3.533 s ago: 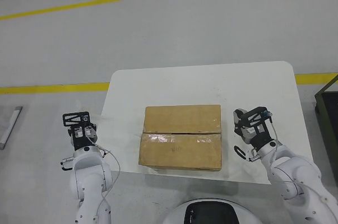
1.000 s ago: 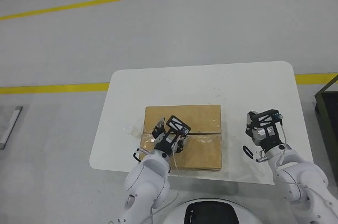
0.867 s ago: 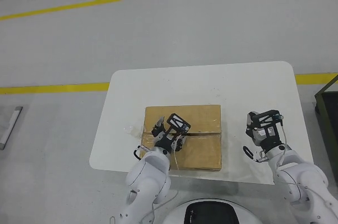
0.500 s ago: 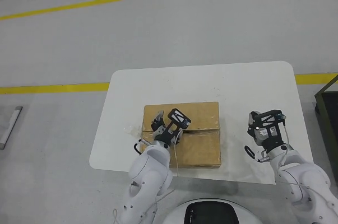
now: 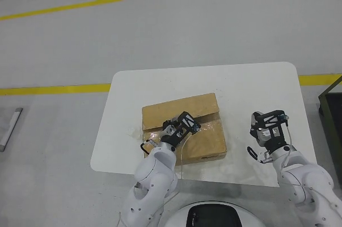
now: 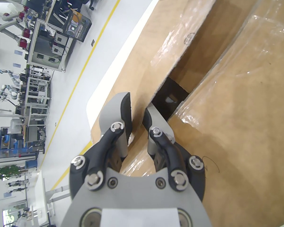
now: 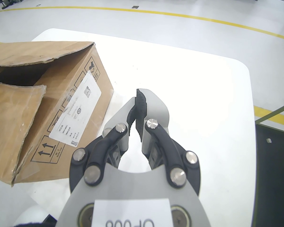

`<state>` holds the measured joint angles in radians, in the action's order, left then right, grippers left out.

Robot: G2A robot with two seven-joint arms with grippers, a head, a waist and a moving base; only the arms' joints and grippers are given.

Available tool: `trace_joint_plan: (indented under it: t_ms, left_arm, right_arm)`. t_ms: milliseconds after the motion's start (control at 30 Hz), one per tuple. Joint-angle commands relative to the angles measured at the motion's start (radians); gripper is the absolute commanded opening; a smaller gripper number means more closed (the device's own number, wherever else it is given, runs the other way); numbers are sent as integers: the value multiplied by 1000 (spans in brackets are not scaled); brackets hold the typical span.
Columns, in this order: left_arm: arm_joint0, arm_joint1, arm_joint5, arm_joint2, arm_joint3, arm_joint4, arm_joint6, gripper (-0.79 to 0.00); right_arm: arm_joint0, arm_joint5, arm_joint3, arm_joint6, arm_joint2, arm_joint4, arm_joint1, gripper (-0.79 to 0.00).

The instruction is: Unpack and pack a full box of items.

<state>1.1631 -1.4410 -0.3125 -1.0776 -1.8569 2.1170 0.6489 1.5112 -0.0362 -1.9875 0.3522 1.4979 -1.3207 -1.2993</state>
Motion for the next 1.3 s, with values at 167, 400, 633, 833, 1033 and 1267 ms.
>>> trace_joint_plan:
  t_ms: [167, 400, 633, 833, 1033, 1267]
  left_arm:
    - [-10, -2, -28, 1, -8, -13, -25, -785]
    - [25, 3, -98, 8, -104, -29, -46, -785]
    - [26, 2, -96, 6, -145, -50, -39, 0]
    - [-75, -10, -54, 28, -90, -26, -42, 0]
    - [-237, -31, 6, 62, 45, 28, -48, 0]
    - [-410, -56, 14, 103, 256, 87, -14, 0]
  right_arm:
    - [-3, 10, 0, -5, 0, 5, 0, -785]
    - [4, 22, -16, -10, 25, 15, 2, -785]
    - [18, 22, -30, -12, 49, 22, 4, -785]
    - [24, 21, -41, -13, 53, 21, 5, -785]
    - [28, 20, -50, -12, 52, 18, 6, -785]
    - [38, 20, -61, -16, 53, 13, 7, -785]
